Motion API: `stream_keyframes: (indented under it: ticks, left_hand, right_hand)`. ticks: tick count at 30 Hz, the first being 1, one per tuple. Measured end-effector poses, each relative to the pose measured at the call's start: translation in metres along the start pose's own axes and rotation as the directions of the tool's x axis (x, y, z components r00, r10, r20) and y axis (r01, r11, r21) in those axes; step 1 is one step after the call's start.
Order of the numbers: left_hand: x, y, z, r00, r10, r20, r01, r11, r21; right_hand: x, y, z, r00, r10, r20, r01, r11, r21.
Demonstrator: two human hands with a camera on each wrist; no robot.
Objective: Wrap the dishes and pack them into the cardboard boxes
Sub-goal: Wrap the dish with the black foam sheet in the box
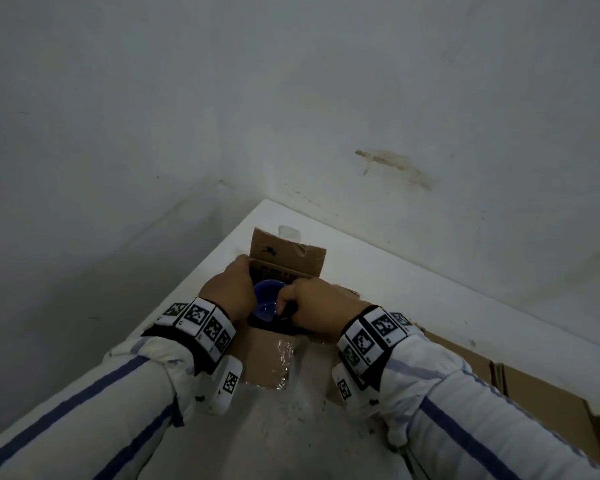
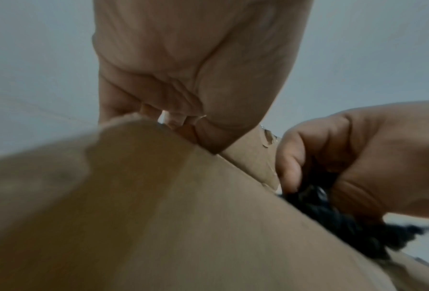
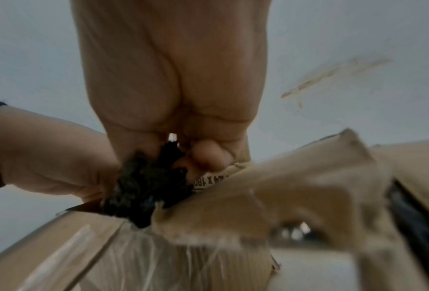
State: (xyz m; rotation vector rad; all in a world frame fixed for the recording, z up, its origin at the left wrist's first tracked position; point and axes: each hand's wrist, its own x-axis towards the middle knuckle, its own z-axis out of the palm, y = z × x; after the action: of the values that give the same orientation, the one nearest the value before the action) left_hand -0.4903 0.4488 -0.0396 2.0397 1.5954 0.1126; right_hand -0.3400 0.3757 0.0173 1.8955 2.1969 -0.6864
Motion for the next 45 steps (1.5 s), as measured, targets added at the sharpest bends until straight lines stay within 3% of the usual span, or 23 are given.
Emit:
stream_keyframes:
  ticks: [6, 10, 14, 20, 23, 26, 29, 31, 34, 39, 45]
  left_hand:
    - [0.012, 0.006, -0.010, 0.997, 0.033, 0.069, -0.034, 0.999, 0.013]
    - [0.011, 0.015, -0.004, 0.991, 0.059, 0.120, -0.069, 0.995, 0.076]
    - [0.006, 0.022, 0.004, 0.995, 0.044, 0.094, -0.052, 0.995, 0.089]
    - [0.002, 0.026, 0.000, 0.994, 0.010, 0.109, -0.018, 0.997, 0.073]
    - [-0.005, 0.032, -0.007, 0.997, -0.046, 0.066, 0.040, 0.995, 0.088]
    - [-0.017, 0.045, -0.017, 0.992, -0.042, -0.117, 0.046, 0.998, 0.036]
    - [-0.031, 0.065, -0.022, 0.920, 0.066, -0.385, -0.131, 0.981, -0.145]
    - [-0.041, 0.087, -0.022, 0.879, 0.138, -0.457, -0.246, 0.951, -0.186]
    - [-0.060, 0.127, -0.013, 0.881, 0.235, -0.411, -0.319, 0.936, -0.150]
    - [-0.083, 0.202, 0.029, 0.897, 0.391, -0.206, -0.427, 0.887, -0.175]
    - [-0.115, 0.307, 0.113, 0.858, 0.513, -0.011, -0.510, 0.850, -0.133]
  right_hand:
    - [0.000, -0.006, -0.010, 0.978, 0.006, 0.211, -0.009, 1.000, 0.017]
    - [0.004, -0.010, -0.001, 0.941, 0.069, 0.333, -0.045, 0.996, -0.080]
    - [0.006, -0.009, 0.004, 0.913, 0.113, 0.392, -0.057, 0.987, -0.152]
    - [-0.003, -0.010, 0.012, 0.904, 0.076, 0.421, 0.014, 0.978, -0.206]
    - [-0.015, -0.006, 0.007, 0.937, 0.005, 0.349, 0.042, 0.991, -0.125]
    - [-0.029, 0.004, -0.001, 0.991, 0.007, 0.132, -0.013, 0.999, 0.043]
    - [-0.042, 0.017, -0.007, 0.996, 0.071, -0.057, -0.056, 0.970, 0.236]
    - [-0.052, 0.028, -0.007, 0.988, 0.103, -0.114, -0.066, 0.955, 0.290]
    - [-0.072, 0.047, -0.001, 0.968, 0.165, -0.191, -0.091, 0.933, 0.348]
    - [-0.127, 0.095, 0.014, 0.897, 0.314, -0.310, -0.158, 0.884, 0.439]
    - [-0.230, 0.183, 0.041, 0.772, 0.522, -0.363, -0.286, 0.795, 0.535]
